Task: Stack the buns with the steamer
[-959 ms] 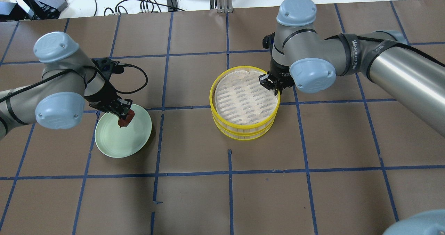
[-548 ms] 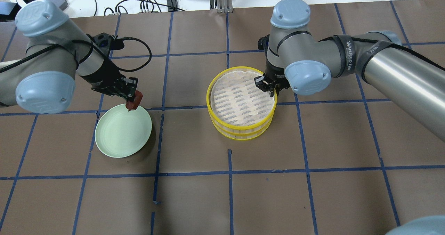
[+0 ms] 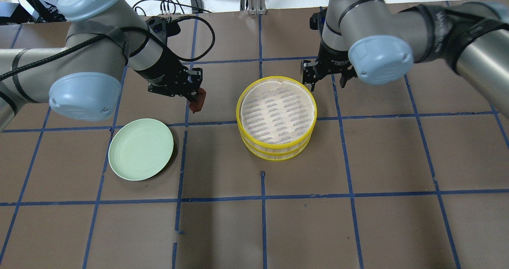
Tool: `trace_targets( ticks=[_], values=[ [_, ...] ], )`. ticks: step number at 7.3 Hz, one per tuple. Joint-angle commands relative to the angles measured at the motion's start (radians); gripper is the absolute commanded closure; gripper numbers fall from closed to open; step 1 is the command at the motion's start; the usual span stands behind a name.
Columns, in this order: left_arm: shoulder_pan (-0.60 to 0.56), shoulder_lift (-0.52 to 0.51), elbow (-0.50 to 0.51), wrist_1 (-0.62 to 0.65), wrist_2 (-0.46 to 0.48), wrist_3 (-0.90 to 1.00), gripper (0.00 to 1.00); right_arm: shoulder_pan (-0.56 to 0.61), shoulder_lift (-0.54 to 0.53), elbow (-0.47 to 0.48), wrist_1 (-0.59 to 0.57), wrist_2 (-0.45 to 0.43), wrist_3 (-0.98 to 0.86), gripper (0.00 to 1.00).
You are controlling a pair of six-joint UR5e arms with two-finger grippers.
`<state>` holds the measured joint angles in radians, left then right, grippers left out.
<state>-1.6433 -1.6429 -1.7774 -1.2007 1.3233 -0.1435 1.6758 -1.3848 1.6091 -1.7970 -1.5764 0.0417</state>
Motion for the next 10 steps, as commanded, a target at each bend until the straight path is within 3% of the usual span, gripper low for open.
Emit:
trace_targets(
  ticks=[1,2,3,4,6,7,8,10],
  values=[
    [-0.088,-0.043,0.004,0.105,-0.084,-0.141,0.97,-0.066,-0.118,-0.104,0.259,0.016,-0.003,0.00],
    [-0.171,-0.110,0.006,0.227,-0.078,-0.272,0.83,-0.067,-0.160,-0.095,0.334,0.022,0.006,0.00],
    [-0.220,-0.179,0.021,0.310,-0.067,-0.365,0.36,-0.061,-0.175,-0.078,0.340,0.026,0.007,0.00],
    [-0.222,-0.199,0.041,0.329,-0.068,-0.381,0.01,-0.054,-0.177,-0.080,0.317,0.030,0.010,0.00],
    [-0.225,-0.180,0.045,0.326,-0.065,-0.393,0.00,-0.057,-0.180,-0.080,0.297,0.027,0.012,0.00],
    [-0.211,-0.145,0.068,0.304,0.017,-0.322,0.00,-0.057,-0.180,-0.080,0.294,0.027,0.012,0.00],
    [-0.167,-0.082,0.091,0.185,0.086,-0.112,0.00,-0.057,-0.180,-0.078,0.295,0.026,0.012,0.00],
    [0.027,0.018,0.185,-0.116,0.086,0.156,0.00,-0.054,-0.180,-0.080,0.294,0.021,0.015,0.00]
  ],
)
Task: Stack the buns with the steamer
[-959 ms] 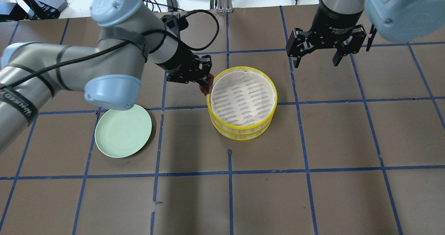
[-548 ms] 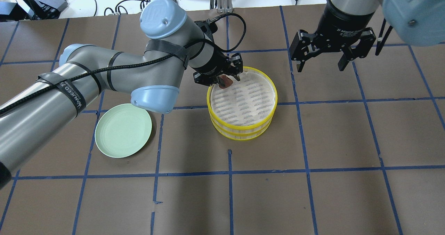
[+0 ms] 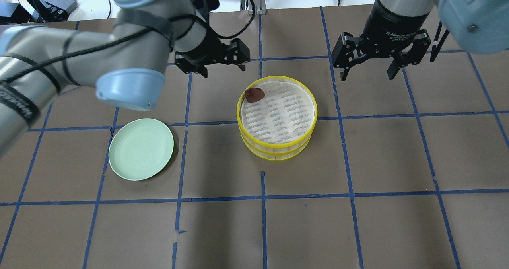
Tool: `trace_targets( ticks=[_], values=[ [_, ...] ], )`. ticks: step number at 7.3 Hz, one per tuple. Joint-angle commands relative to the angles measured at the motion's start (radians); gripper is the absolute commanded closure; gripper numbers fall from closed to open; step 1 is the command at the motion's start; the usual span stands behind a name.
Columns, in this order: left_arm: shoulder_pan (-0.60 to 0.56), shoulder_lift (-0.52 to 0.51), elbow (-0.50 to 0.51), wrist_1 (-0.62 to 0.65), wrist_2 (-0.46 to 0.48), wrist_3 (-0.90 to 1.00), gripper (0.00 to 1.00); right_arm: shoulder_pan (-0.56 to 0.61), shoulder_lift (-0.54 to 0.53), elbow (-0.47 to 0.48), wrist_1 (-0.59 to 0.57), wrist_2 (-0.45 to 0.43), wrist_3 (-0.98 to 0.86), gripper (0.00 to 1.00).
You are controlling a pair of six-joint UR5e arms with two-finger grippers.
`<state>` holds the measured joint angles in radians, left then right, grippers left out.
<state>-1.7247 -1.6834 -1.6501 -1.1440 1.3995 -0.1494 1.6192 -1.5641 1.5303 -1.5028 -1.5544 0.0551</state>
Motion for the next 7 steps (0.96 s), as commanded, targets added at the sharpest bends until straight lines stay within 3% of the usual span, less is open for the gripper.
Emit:
trace_targets(
  ticks=[1,2,3,7],
  values=[
    [0.172,0.086,0.135,-0.350,0.024,0.276,0.00,-0.001,-0.001,-0.001,0.000,-0.001,0.000,0.00],
    [0.181,0.094,0.209,-0.465,0.138,0.318,0.00,0.002,-0.005,-0.002,0.000,-0.006,0.002,0.00],
    [0.178,0.097,0.232,-0.515,0.183,0.320,0.00,0.002,-0.010,-0.002,0.000,0.000,0.002,0.00],
    [0.189,0.120,0.173,-0.520,0.179,0.303,0.00,0.004,-0.010,-0.001,0.001,0.005,-0.001,0.00]
  ],
)
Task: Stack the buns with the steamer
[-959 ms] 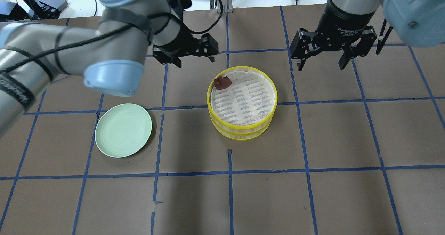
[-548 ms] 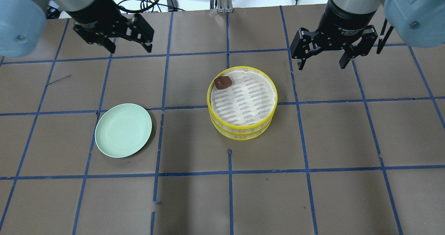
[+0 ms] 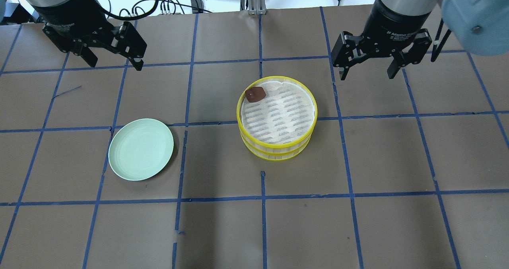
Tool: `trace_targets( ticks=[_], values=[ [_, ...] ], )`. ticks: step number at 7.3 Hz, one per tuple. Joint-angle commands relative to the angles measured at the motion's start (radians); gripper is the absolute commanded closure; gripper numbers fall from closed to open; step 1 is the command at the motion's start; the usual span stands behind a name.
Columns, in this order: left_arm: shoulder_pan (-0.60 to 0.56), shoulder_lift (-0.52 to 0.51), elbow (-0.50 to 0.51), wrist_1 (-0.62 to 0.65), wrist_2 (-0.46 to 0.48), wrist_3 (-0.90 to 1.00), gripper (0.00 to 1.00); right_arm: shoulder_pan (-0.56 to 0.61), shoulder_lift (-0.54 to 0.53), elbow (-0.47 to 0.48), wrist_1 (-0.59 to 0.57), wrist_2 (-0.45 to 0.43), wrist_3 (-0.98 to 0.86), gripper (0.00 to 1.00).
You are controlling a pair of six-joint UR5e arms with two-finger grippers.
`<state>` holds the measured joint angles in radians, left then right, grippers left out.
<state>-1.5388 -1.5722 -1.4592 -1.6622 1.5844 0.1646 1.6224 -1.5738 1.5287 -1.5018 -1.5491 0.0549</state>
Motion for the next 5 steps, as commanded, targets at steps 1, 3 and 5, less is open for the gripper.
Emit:
trace_targets(
  ticks=[1,3,5],
  values=[
    [0.000,0.014,-0.039,-0.002,-0.014,-0.013,0.00,-0.001,0.001,0.001,0.000,0.000,-0.003,0.00],
    [0.008,0.021,-0.047,-0.005,-0.008,-0.013,0.00,0.001,0.000,0.001,0.000,0.000,-0.003,0.00],
    [0.008,0.021,-0.049,-0.007,-0.007,-0.014,0.00,-0.001,0.001,0.001,0.000,0.000,-0.006,0.00]
  ],
)
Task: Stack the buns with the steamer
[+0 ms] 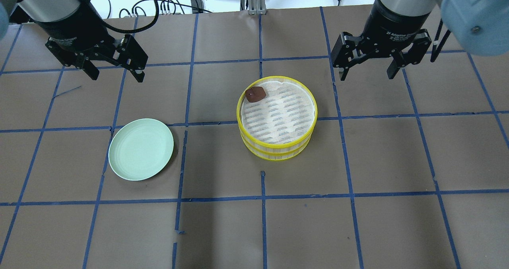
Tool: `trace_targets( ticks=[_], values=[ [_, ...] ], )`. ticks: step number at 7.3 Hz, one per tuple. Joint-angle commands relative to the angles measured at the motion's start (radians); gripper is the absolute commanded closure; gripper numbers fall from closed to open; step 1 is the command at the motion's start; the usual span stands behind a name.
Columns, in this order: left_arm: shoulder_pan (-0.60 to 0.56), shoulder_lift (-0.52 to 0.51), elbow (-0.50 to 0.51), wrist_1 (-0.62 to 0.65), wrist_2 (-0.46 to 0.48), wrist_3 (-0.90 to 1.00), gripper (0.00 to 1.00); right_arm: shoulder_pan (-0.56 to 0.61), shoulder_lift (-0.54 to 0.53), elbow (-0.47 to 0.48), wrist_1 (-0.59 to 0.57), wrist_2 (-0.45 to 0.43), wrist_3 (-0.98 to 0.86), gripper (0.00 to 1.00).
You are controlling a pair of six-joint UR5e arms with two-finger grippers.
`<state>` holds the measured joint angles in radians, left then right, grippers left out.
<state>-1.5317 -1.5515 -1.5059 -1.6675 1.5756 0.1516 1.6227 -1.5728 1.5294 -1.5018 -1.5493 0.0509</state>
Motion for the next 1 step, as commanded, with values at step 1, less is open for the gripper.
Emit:
trace_targets(
  ticks=[1],
  values=[
    [0.001,0.002,-0.002,-0.001,0.004,-0.009,0.00,-0.001,0.000,0.000,0.000,0.000,-0.003,0.00]
  ],
)
